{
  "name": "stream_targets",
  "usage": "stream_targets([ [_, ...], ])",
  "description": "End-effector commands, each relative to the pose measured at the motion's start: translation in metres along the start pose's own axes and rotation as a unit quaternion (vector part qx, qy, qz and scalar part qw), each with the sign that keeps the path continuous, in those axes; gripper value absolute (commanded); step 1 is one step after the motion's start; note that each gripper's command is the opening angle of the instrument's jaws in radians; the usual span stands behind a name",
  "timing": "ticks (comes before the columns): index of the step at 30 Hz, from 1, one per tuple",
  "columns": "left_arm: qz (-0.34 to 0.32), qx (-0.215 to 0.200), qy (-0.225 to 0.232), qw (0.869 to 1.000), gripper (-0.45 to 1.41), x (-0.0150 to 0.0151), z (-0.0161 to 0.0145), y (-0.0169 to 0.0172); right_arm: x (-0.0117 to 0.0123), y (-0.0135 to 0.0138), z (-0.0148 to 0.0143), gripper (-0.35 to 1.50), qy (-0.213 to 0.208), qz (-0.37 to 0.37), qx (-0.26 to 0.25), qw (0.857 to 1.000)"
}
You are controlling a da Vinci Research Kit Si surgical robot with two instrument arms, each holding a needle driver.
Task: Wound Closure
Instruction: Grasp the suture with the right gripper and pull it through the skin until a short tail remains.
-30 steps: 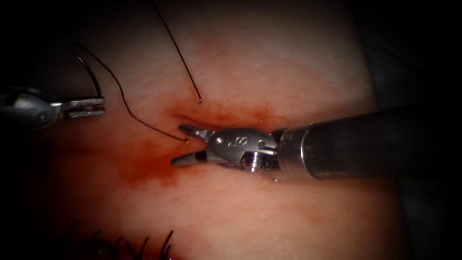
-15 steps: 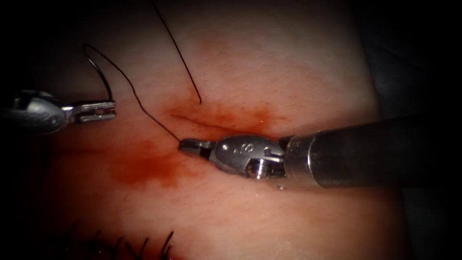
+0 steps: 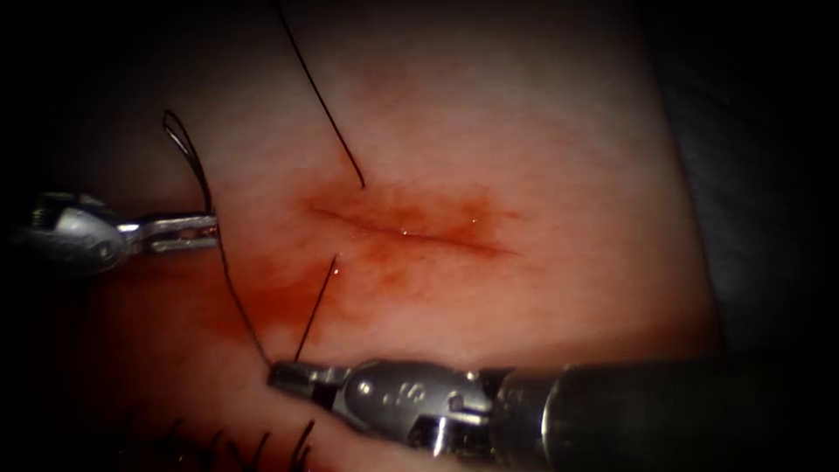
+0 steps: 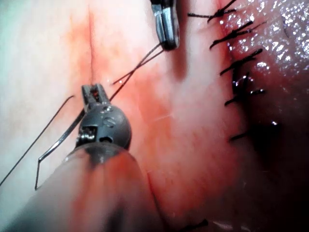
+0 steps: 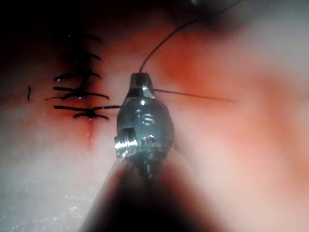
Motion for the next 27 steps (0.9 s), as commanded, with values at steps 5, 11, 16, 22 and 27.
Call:
stream_targets([
  [5, 0.0, 0.006, -0.03, 1.0, -0.45, -0.0012, -0.0002, -0.0018, 0.0, 0.0045, 0.0009, 1.25, 0.044, -0.049, -0.022, 0.998],
  [11, 0.005, 0.026, -0.045, 0.999, -0.45, -0.0025, -0.0016, -0.0038, -0.0005, 0.0079, 0.0003, 1.35, 0.042, -0.068, -0.034, 0.996],
  [16, 0.002, 0.037, -0.053, 0.998, -0.45, -0.0034, -0.002, -0.0047, -0.0012, 0.0108, 0.001, 1.35, 0.038, -0.079, -0.049, 0.995],
  [22, 0.004, 0.04, -0.056, 0.998, -0.45, -0.0034, -0.0015, -0.0041, -0.0018, 0.0133, 0.0032, 1.33, 0.03, -0.095, -0.052, 0.994],
  [27, 0.005, 0.041, -0.059, 0.997, -0.45, -0.0034, -0.0014, -0.0038, -0.003, 0.0138, 0.0041, 1.13, 0.01, -0.107, -0.048, 0.993],
])
